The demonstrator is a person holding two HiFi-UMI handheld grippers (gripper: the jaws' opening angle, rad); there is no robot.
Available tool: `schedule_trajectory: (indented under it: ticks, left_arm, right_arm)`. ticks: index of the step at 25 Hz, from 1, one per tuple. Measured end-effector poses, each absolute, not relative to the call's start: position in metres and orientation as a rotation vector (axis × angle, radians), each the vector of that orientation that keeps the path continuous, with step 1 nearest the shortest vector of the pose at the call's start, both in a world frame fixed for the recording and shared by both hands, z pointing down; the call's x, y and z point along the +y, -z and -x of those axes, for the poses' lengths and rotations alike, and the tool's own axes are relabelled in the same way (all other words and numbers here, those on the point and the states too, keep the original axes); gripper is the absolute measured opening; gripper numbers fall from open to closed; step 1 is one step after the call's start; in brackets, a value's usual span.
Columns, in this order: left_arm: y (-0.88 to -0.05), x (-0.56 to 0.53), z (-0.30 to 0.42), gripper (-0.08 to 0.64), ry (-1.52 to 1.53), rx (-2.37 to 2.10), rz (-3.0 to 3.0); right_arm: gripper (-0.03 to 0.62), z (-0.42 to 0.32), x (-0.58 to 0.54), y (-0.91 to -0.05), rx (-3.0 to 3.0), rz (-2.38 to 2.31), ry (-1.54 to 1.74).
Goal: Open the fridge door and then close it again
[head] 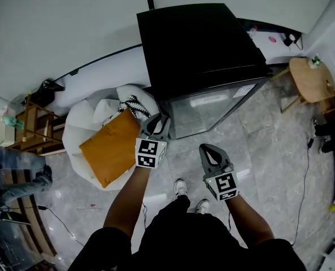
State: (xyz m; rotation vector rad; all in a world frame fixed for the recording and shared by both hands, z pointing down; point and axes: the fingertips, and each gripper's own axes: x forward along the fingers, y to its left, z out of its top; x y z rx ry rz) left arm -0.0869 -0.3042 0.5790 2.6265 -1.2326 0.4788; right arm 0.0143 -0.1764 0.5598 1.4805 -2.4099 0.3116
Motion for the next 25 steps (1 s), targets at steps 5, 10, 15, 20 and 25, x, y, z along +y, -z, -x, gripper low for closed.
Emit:
schedule_trajectory:
  ticks: [5,10,15,20,25]
  left_arm:
    - [-0.5789,-0.3036,0.0873,0.110,-0.500,-1.236,-2.630]
    - [-0.5804,-0.3038,0.0880,0.109,-0.513,-1.245,-2.626]
    - [-0.5816,-0.3030,0.0872,0.107,-0.546,-1.255,-2.633]
    - [-0.5837,-0.3046,0.0886,0.106,-0.538,-1.263,-2.633]
    - [-0.5812,-0.3036,0.0867,0.106,-0.556,-1.263,-2.624]
  right_arm:
    - [0.011,-0.0117,-0.1789,-0.5592,-2.413,-1.485,-0.310]
    - [0.011,-0.0063,-0.1808,-0.5579,-2.421,-1.480,-0.310]
    - [0.011,-0.0065,-0.1810,-0.5570,-2.421,-1.480,-0.300]
    - [0.011,-0.0066,-0.1815,-0.5543,-2.424,-1.488,-0.299]
    - [0.011,-0.0052,-0.1807,-0.5526,-2.431,-1.484,-0.297]
